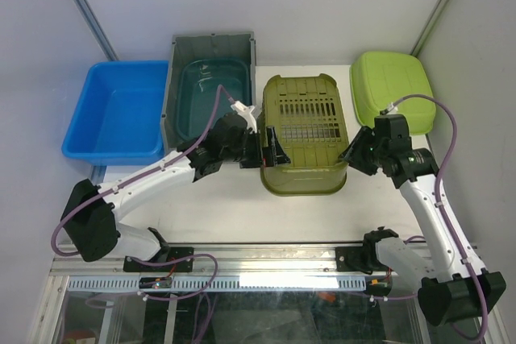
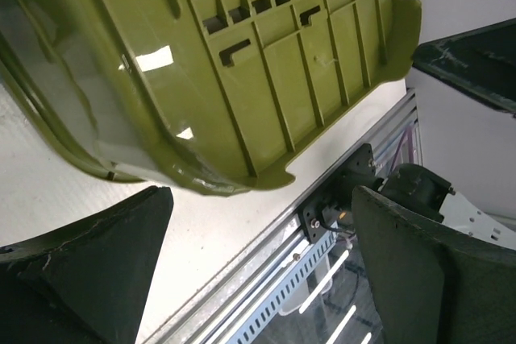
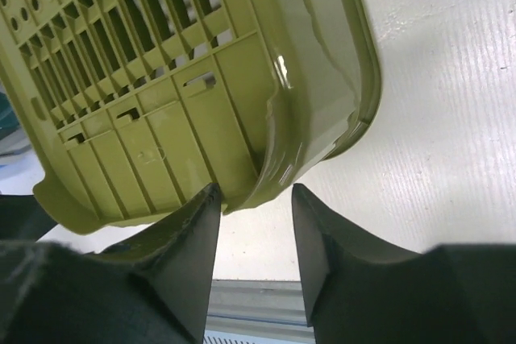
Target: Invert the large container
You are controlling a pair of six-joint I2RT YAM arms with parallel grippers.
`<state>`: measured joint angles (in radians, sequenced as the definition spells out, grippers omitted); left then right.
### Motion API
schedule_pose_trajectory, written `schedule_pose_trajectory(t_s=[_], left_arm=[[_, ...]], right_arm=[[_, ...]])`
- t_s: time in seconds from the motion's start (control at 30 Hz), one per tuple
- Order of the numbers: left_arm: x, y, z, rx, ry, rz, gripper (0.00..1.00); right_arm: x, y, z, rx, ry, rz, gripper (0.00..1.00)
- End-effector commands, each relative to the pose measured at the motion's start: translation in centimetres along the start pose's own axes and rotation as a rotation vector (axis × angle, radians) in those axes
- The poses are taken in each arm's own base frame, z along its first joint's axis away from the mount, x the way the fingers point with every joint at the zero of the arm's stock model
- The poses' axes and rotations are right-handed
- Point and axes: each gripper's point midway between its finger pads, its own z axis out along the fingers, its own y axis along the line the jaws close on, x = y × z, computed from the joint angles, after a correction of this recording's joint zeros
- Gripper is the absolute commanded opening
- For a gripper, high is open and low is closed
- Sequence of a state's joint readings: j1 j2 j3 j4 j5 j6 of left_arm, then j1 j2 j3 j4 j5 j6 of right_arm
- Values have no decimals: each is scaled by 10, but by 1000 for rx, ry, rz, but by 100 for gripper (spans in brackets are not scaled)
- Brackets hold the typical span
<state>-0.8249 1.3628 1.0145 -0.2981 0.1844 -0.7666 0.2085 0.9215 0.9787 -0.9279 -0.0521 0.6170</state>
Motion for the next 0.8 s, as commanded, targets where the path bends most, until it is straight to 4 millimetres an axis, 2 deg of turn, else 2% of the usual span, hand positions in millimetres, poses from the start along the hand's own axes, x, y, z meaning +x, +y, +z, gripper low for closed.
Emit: schedule_pose_trajectory(t_s=[0.0, 0.17, 0.3, 0.47, 0.67, 0.77], left_arm=[[-28, -36, 7, 109, -70, -7, 99], [-31, -37, 28, 113, -52, -1, 99], [-42, -41, 40, 118, -57, 13, 99], [-79, -42, 50, 122, -113, 16, 99], [-126, -45, 70, 143, -168, 12, 99], [-144, -49, 72, 142, -192, 26, 99]], right_arm=[[-13, 7, 12, -15, -54, 39, 39], [-22, 3, 18, 20, -92, 52, 24], [-34, 4, 19, 35, -133, 54, 21], [-54, 12, 27, 42, -177, 68, 10], [-85, 9, 41, 98, -263, 124, 0], [-102, 12, 51, 96, -289, 151, 0]])
